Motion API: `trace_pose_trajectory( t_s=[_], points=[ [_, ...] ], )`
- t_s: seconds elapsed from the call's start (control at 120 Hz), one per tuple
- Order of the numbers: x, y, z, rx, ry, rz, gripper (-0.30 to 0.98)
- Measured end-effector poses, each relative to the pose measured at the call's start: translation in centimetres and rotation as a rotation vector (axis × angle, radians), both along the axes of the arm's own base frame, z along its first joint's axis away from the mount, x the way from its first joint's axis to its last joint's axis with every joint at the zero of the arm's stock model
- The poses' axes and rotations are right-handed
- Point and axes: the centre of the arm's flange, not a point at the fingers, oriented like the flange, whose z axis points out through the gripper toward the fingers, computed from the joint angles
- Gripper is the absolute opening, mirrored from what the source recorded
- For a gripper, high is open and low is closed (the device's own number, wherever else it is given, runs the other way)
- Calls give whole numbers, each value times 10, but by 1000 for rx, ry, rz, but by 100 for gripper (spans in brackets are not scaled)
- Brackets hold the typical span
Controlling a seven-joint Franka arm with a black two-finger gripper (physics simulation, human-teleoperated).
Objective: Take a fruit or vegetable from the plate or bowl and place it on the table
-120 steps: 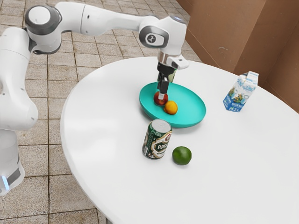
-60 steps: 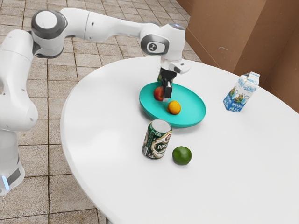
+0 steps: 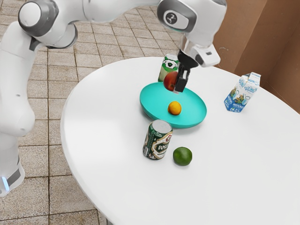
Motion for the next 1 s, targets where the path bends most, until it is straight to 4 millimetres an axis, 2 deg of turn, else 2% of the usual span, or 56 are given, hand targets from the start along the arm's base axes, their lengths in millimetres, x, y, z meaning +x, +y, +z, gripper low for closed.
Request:
trace_pose_trajectory(
  t_s=[0.117, 0.258, 0.35, 0.492, 0.558, 0.658, 0.733, 0.817, 0.925, 0.975, 1.0],
  points=[
    [-16, -59, 18, -37, -19, -85, 37],
    [-28, -116, 24, -105, -42, -177, 37],
    [-19, -127, 21, -163, -87, -185, 36],
    [14, -124, 16, -266, -217, -166, 36],
    [49, -110, -13, -317, -284, -146, 37],
    [102, -96, -96, -404, -317, -121, 35],
    [127, -89, -142, -482, -340, -102, 34],
    [139, -85, -158, -530, -388, -92, 35],
    [148, -79, -181, -524, -397, -73, 52],
    [149, -77, -185, -519, -401, -69, 57],
    [148, -78, -180, -508, -410, -72, 58]
  ],
)
